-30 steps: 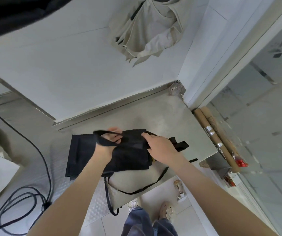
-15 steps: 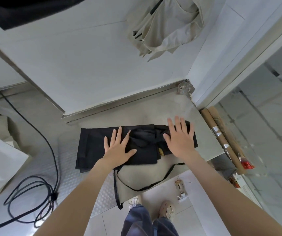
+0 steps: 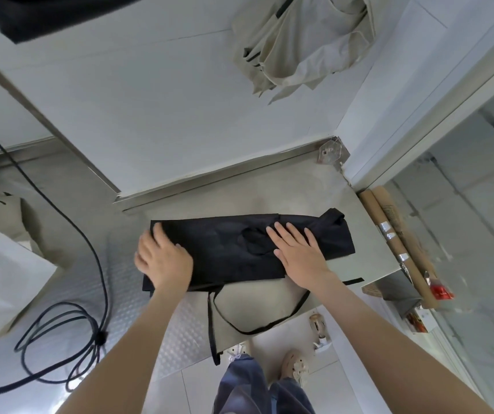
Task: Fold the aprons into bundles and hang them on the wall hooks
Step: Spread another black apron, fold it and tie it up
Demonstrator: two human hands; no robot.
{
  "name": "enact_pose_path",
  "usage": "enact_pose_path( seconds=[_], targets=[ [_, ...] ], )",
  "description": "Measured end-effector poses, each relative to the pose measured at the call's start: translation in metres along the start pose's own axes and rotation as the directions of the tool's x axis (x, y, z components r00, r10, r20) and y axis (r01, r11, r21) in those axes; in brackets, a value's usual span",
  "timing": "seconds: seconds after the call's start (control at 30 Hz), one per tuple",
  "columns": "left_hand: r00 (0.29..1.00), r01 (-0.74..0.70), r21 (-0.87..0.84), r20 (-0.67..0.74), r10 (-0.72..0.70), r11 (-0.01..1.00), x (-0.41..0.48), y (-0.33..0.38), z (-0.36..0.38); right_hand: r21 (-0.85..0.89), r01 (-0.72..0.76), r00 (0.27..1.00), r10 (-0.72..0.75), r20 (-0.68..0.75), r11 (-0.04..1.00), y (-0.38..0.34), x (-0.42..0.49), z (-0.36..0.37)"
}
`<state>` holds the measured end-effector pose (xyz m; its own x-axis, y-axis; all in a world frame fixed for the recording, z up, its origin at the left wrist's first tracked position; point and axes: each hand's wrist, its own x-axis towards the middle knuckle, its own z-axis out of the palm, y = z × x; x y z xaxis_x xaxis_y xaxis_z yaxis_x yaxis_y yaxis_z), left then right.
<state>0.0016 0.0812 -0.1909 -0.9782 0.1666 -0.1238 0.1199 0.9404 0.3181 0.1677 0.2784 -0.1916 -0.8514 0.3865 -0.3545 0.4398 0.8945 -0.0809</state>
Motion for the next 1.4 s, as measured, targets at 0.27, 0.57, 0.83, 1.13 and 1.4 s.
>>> enact_pose_path(
  seconds=[0.27,0.57,0.83,1.13,1.4],
  targets=[
    [0.834,0.441,-0.299,0.485,-0.263,0.846,0.035,-0.023,-0.048,-0.090,-0.080,0.983,0.064,-0.171,0.993,-0.020,0.002,-0.007],
    [0.593,0.603,-0.610,0.774,0.223,0.513,0.035,0.013,-0.104,0.093,-0.095,0.991,0.102,-0.083,0.991,-0.041,0.003,-0.003],
    [0.642,-0.065,-0.596,0.589,0.491,0.801,-0.001,0.069,-0.052,0.870,-0.350,0.922,0.292,0.255,0.347,-0.031,0.005,-0.028],
    [0.624,-0.255,-0.274,0.686,0.375,0.927,-0.025,0.074,-0.015,0.927,-0.352,0.901,0.220,0.373,-0.132,-0.020,0.003,-0.058],
    [0.451,0.746,-0.446,0.885,0.118,0.494,-0.013,0.053,-0.029,0.966,-0.257,0.948,0.192,0.252,0.002,-0.065,-0.013,-0.051]
  ],
)
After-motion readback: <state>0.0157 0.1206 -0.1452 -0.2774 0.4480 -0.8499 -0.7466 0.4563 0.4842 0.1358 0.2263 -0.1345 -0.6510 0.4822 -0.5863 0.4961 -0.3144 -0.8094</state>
